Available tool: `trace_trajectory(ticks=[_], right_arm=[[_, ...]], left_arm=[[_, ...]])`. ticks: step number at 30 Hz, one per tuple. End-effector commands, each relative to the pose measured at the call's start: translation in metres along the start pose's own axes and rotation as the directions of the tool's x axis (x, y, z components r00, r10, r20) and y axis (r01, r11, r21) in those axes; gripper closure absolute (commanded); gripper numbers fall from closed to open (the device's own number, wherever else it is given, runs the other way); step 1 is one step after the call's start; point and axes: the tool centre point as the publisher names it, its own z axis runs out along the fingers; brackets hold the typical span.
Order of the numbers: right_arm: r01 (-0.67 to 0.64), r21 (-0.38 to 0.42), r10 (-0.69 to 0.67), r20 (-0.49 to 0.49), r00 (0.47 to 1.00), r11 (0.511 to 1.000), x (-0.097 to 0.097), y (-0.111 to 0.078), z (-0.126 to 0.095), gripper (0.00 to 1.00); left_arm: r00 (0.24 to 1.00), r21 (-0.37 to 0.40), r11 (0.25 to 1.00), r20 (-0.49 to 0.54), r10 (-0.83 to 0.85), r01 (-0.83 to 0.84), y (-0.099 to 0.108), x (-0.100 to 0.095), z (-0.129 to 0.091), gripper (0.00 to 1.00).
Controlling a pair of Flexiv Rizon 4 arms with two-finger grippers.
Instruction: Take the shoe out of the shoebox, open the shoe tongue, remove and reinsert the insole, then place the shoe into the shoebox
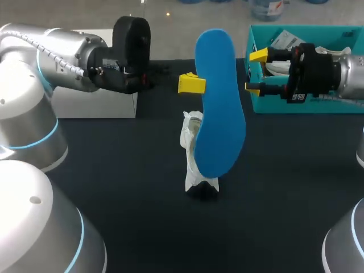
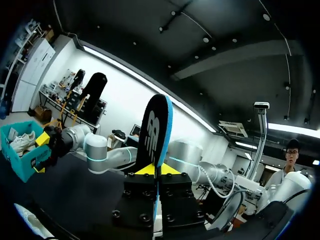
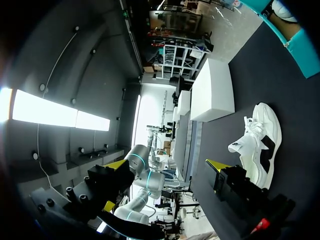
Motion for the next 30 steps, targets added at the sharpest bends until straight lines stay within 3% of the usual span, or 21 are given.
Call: trace_trajectory(ticks=[1,10,12,18,21,22,23,24,30], right_arm=[[-0.001,-0.002,0.001,0.002,1.0,1.0,0.0,0.0,0.001,0.0],[-0.001,-0.002,0.001,0.002,1.0,1.0,0.0,0.0,0.001,0.0],[-0.001,-0.002,0.001,0.002,1.0,1.0,0.0,0.0,0.001,0.0],[-0.001,-0.002,0.001,0.002,1.0,1.0,0.0,0.0,0.001,0.0],[-0.001,-0.002,0.001,0.002,1.0,1.0,0.0,0.0,0.001,0.0],[-0.001,-0.002,0.001,0.002,1.0,1.0,0.0,0.0,0.001,0.0],[-0.001,-0.002,0.001,0.002,1.0,1.0,0.0,0.0,0.001,0.0],[-0.001,-0.002,0.001,0.002,1.0,1.0,0.0,0.0,0.001,0.0],[-0.001,-0.002,0.001,0.002,1.0,1.0,0.0,0.0,0.001,0.0]], left_arm=[[0.926,-0.226,0.907,0.049,0.375,-0.355,-0.01,-0.014,-0.001,1.0],[0.926,-0.226,0.907,0.049,0.375,-0.355,-0.01,-0.014,-0.001,1.0],[0.811,-0.288,0.781,0.024,0.584,-0.554,-0.002,-0.03,-0.005,1.0],[0.618,-0.305,0.593,0.019,0.786,-0.745,0.002,-0.052,-0.007,1.0],[0.456,-0.345,0.408,-0.068,0.887,-0.845,0.004,-0.063,-0.01,1.0],[0.356,-0.358,0.288,-0.137,0.925,-0.888,0.006,-0.068,-0.012,1.0],[0.328,-0.365,0.254,-0.156,0.932,-0.896,0.007,-0.071,-0.014,1.0],[0.311,-0.38,0.226,-0.18,0.933,-0.897,0.007,-0.073,-0.015,1.0],[0.311,-0.38,0.226,-0.18,0.933,-0.897,0.007,-0.073,-0.015,1.0]])
